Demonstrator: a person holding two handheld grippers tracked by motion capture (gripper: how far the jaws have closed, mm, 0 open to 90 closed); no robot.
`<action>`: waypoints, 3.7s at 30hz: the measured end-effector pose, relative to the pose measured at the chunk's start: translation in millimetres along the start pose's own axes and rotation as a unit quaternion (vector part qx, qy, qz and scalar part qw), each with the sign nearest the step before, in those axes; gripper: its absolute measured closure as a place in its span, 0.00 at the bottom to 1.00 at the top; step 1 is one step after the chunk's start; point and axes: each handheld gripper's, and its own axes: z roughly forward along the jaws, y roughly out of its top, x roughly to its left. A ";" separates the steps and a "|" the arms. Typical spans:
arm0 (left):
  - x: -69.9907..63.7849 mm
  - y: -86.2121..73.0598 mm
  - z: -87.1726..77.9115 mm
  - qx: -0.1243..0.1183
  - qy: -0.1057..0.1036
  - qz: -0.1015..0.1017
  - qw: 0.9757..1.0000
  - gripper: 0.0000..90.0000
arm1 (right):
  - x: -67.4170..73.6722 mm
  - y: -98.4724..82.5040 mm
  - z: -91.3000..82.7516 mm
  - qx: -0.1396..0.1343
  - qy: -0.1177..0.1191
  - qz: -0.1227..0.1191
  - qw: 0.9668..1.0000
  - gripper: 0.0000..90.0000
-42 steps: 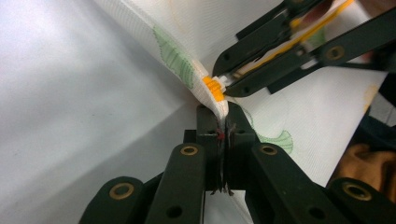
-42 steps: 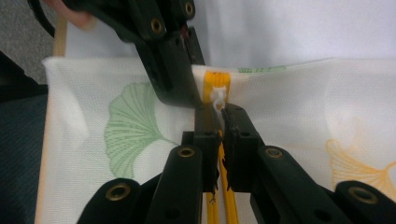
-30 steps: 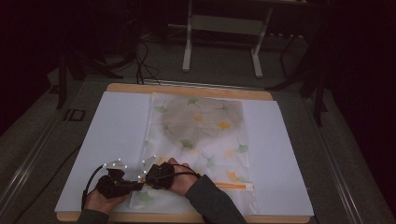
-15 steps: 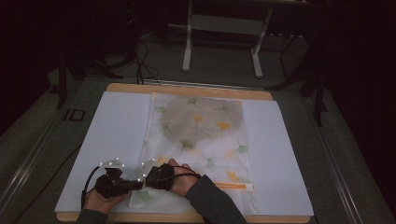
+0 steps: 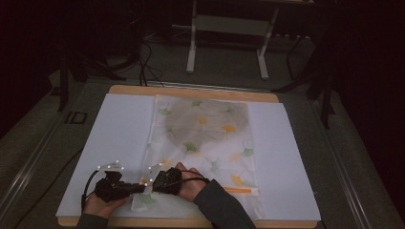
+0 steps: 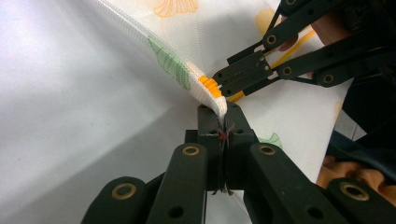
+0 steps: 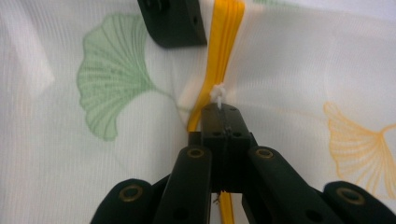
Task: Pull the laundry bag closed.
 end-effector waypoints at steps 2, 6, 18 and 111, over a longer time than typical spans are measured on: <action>0.8 -0.5 -0.8 -0.002 -0.002 -0.002 1.000 0.98 | 0.8 -1.5 -2.0 0.005 -0.003 0.000 1.000 1.00; 1.5 -0.9 -2.1 -0.005 -0.004 -0.005 1.000 0.98 | 3.1 -3.8 -4.8 0.020 -0.014 -0.012 1.000 1.00; 1.4 -1.2 -2.8 -0.006 -0.007 -0.006 1.000 0.98 | 0.0 -12.9 -9.3 0.026 -0.015 -0.008 1.000 1.00; 1.3 -2.2 -6.8 -0.017 -0.006 -0.004 1.000 0.98 | -5.3 -72.2 -42.5 0.046 -0.037 0.010 0.998 1.00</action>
